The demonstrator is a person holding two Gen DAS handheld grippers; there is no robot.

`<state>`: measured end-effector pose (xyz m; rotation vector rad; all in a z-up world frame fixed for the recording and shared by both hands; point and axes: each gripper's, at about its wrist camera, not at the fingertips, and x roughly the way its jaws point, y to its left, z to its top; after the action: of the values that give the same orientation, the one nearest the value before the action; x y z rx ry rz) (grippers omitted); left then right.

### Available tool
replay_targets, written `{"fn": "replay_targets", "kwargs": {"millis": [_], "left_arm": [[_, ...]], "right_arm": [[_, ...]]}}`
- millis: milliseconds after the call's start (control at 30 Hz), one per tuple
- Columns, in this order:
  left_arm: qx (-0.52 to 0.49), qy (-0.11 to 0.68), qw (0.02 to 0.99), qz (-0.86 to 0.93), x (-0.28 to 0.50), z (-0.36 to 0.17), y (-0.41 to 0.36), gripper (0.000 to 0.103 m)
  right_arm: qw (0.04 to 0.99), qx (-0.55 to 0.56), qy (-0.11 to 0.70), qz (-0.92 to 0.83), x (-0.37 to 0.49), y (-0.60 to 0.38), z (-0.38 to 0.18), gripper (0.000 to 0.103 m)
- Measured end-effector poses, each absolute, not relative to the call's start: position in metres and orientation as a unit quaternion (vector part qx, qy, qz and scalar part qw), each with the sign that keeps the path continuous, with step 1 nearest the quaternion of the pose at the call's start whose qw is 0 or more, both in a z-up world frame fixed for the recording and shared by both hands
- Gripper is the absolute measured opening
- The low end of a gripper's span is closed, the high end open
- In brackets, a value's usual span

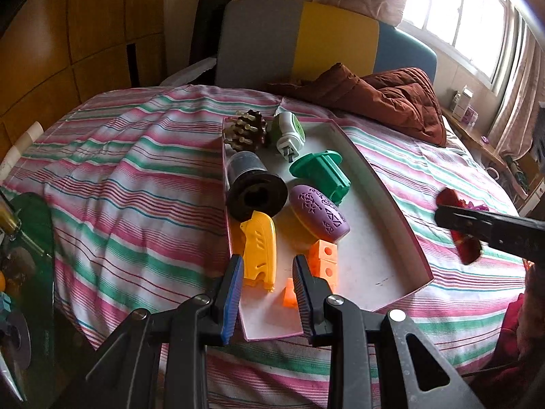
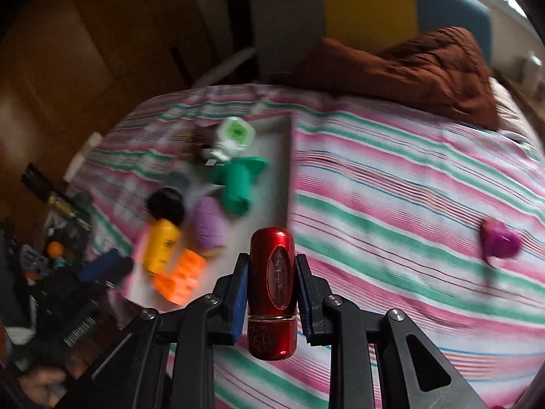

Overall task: Organize rigid objects
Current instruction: 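Carry the red lipstick into the tray and open right tool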

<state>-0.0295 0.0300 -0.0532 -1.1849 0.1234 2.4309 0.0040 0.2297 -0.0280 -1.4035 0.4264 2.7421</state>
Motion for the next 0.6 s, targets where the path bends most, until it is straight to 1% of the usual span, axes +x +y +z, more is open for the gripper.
{"fn": "replay_targets", "kwargs": {"millis": [167, 400, 600], "left_arm": [[-0.429, 0.041, 0.212, 0.877, -0.031, -0.054, 0.025, 0.029], [-0.432, 0.039, 0.211, 0.876, -0.032, -0.057, 0.021, 0.029], [-0.437, 0.034, 0.209, 0.874, -0.034, -0.061, 0.021, 0.029]], "right_arm": [[-0.016, -0.477, 0.131, 0.869, -0.020, 0.201, -0.046, 0.026], [-0.020, -0.530, 0.111, 0.841, -0.037, 0.181, -0.093, 0.027], [-0.028, -0.523, 0.106, 0.845, -0.033, 0.178, -0.092, 0.027]]}}
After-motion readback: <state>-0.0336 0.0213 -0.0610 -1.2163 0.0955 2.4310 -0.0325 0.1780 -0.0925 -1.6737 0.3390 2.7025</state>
